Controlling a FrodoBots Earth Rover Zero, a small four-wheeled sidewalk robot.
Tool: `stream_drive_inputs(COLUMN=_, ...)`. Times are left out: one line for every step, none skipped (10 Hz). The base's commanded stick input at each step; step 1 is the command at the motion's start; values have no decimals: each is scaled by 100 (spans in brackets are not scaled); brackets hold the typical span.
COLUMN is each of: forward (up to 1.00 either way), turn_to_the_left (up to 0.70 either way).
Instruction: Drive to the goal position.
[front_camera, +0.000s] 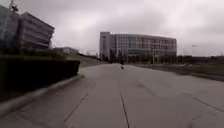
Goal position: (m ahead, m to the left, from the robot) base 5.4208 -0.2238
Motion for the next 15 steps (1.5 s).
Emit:
stream_drive_inputs(forward=70, turn_to_the_left=0)
stream_drive_inputs(forward=70, turn_to_the_left=0)
stream_drive_inputs(forward=70, turn_to_the_left=0)
stream_drive_inputs(forward=70, turn_to_the_left=0)
stream_drive_inputs(forward=70, turn_to_the_left=0)
stream_drive_inputs(forward=70, turn_to_the_left=0)
stream_drive_inputs(forward=70, turn_to_the_left=0)
stream_drive_inputs(forward=70, turn_to_the_left=0)
stream_drive_inputs(forward=70, turn_to_the_left=0)
stream_drive_inputs(forward=70, turn_to_the_left=0)
stream_drive_inputs(forward=70, turn_to_the_left=0)
stream_drive_inputs(forward=70, turn_to_the_left=0)
stream_drive_inputs(forward=70, turn_to_the_left=0)
stream_drive_inputs(forward=70, turn_to_the_left=0)
stream_drive_inputs(forward=70, turn_to_the_left=0)
